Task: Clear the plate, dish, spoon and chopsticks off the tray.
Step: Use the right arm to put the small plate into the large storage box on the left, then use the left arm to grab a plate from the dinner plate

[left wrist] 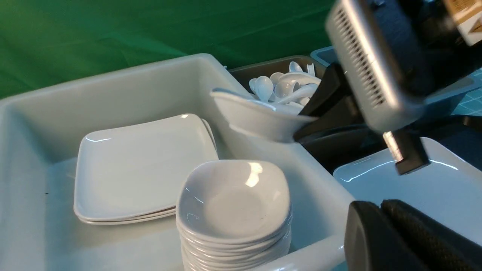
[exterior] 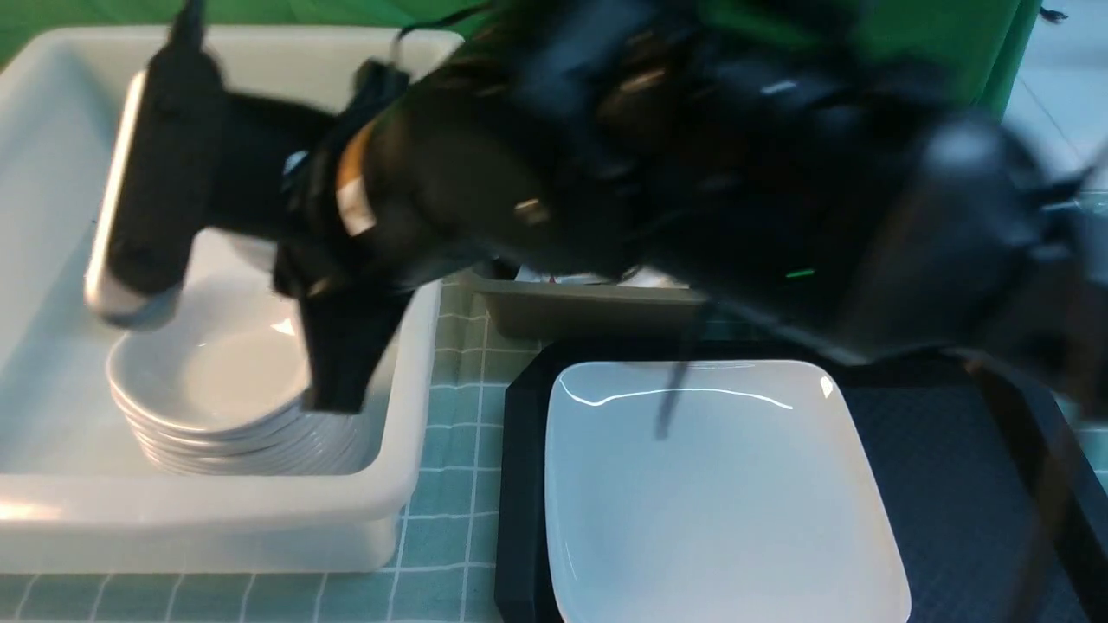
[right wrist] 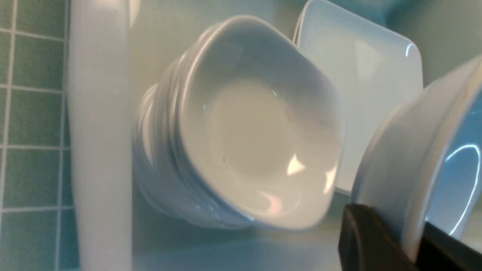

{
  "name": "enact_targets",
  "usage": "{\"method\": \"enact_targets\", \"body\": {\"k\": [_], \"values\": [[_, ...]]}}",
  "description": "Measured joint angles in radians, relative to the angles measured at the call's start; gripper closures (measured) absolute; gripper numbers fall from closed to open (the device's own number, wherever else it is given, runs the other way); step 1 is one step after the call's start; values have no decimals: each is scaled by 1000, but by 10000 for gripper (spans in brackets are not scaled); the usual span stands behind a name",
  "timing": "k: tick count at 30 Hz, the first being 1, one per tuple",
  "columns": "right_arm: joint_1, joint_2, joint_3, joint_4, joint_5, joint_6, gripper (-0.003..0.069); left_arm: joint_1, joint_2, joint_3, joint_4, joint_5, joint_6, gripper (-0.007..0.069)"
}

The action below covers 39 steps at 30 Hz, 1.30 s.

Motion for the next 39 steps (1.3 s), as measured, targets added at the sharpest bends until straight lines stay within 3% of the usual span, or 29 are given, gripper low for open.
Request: {"method": "enact_targets", "body": {"k": [8, 11, 15, 16, 17, 20, 22, 25, 26, 29, 32, 35, 39], "values": [[21, 135, -98, 8, 12, 3, 596, 0, -4, 0, 6, 5, 10, 608], [21, 147, -101, 6, 27, 5, 563, 0, -4, 0, 6, 5, 17, 608], [28, 147, -109, 6, 55, 43, 350, 0, -4, 0, 2, 5, 19, 608], [28, 147, -111, 6, 57, 49, 324, 0, -4, 0, -1, 5, 19, 608], [32, 145, -118, 7, 75, 79, 212, 0, -3, 0, -10, 4, 19, 608], [38, 131, -133, 7, 132, 87, 122, 0, 6, 0, -25, 3, 22, 608], [43, 87, -166, 5, 261, 106, 83, 0, 34, 0, -47, 3, 44, 608], [42, 12, -190, -27, 422, 149, 150, 0, 114, -1, -108, 3, 107, 608], [34, -23, -193, -44, 493, 182, 204, 0, 166, -3, -151, 3, 175, 608], [2, -91, -187, -63, 495, 242, 344, 0, 269, -15, -264, 2, 314, 608], [-65, -204, -107, -73, 495, 352, 545, -10, 423, -31, -455, -5, 497, 608], [-118, -312, 24, -77, 495, 420, 615, -52, 535, -31, -520, -16, 587, 608], [-176, -491, 262, -85, 495, 486, 631, -173, 682, -31, -475, -63, 626, 615]]}}
